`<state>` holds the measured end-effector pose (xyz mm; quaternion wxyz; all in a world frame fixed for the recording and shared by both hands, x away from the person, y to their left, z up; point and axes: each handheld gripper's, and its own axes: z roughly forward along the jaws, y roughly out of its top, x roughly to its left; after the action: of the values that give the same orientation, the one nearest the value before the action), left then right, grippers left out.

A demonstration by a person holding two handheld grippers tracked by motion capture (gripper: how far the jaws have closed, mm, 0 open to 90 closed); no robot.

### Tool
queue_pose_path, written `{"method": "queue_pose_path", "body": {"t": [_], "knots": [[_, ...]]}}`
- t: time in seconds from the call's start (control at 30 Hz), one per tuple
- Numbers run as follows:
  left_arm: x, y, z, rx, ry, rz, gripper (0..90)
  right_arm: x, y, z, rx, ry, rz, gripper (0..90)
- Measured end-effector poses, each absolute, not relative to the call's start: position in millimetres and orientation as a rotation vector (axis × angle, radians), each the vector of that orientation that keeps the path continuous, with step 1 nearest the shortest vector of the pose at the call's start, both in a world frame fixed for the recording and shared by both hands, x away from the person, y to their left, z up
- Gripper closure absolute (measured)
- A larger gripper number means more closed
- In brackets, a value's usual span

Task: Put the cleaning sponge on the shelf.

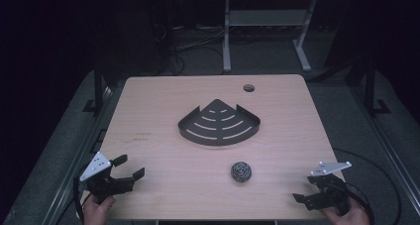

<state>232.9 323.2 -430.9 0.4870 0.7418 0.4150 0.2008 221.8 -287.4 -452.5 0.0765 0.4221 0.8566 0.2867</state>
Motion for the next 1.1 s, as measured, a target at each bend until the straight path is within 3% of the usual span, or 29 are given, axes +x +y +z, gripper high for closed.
{"method": "queue_pose_path", "body": {"t": [1.1], "knots": [[231.6, 324.0, -430.9, 1.811, 1.014, 0.502, 13.3, 244.0, -241.7, -430.7, 1.101, 2.708, 0.834, 14.8]]}}
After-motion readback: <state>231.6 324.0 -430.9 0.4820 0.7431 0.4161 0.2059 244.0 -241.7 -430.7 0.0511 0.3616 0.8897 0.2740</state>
